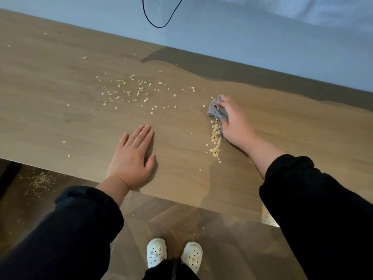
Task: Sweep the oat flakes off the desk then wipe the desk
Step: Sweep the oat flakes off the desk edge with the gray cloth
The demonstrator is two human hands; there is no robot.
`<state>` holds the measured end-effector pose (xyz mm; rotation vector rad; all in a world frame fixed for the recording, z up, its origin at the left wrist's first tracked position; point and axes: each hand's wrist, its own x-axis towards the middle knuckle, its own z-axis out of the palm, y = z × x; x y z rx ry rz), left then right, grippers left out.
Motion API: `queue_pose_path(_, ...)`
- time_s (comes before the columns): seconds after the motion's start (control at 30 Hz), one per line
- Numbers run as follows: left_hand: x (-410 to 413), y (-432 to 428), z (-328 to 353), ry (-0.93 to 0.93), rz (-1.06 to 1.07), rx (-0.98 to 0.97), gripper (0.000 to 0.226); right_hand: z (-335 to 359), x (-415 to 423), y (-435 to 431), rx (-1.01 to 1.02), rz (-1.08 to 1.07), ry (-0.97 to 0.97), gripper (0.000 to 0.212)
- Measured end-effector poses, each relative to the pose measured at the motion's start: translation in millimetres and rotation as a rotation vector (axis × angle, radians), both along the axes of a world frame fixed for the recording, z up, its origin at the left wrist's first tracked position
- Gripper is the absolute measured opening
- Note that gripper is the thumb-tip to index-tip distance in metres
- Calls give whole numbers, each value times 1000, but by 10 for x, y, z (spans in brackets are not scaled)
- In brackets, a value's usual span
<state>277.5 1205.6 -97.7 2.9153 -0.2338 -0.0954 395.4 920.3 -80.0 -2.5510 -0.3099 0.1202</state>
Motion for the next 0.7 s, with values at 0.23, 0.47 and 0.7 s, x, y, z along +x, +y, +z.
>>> queue_pose_path(0.23,3,7,-24,-20,5,-16,72,-8,478,-601,-55,-187,-49,55)
queue_pose_path(0.47,8,9,-29,-19,1,-19,72,17,22,-233,-31,76,-49,54)
queue_pose_path(0.7,15,9,-19,-16,7,-23,73,120,-138,-842,15,-115,14,58)
